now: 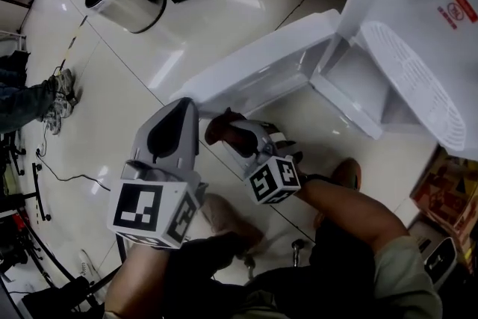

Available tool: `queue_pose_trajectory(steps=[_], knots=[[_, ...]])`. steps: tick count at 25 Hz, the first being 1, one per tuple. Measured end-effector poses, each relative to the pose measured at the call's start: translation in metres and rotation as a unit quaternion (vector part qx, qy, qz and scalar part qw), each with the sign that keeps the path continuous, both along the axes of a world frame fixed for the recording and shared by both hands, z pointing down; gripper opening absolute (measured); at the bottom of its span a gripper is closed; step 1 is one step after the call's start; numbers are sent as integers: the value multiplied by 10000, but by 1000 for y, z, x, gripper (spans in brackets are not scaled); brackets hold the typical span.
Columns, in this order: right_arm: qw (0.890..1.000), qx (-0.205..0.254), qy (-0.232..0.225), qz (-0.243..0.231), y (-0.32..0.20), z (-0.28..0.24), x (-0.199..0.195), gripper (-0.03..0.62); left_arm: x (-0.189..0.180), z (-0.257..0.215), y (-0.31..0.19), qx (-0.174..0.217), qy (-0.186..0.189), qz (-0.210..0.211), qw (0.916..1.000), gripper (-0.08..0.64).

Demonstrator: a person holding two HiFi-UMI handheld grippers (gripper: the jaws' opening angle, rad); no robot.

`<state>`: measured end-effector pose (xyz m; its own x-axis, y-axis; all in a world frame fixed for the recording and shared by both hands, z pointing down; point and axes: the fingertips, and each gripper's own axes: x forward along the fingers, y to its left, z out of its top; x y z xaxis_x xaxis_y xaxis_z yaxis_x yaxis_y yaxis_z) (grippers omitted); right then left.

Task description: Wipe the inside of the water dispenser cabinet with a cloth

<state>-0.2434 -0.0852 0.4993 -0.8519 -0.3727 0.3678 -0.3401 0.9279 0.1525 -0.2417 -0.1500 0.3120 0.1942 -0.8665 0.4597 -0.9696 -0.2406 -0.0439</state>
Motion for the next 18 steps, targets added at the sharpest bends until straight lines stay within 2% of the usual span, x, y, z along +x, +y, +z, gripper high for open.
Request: queue_pose_trajectory(steps=[5,8,13,18], knots=[[9993,66,185,324,-28,12,1,135,-3,0,-2,44,43,26,10000,-2],[9969,1,236,751,-50,18,18,135,-4,-1,-4,45,67,35,10000,-2],[9862,-236,314,1608,-94,33,55,135,-5,-1,-3,42,66,15,10000,-2],[9709,-500,143,2339,-118,33,94,135,-4,0,-3,24,50,-24,10000,-2]])
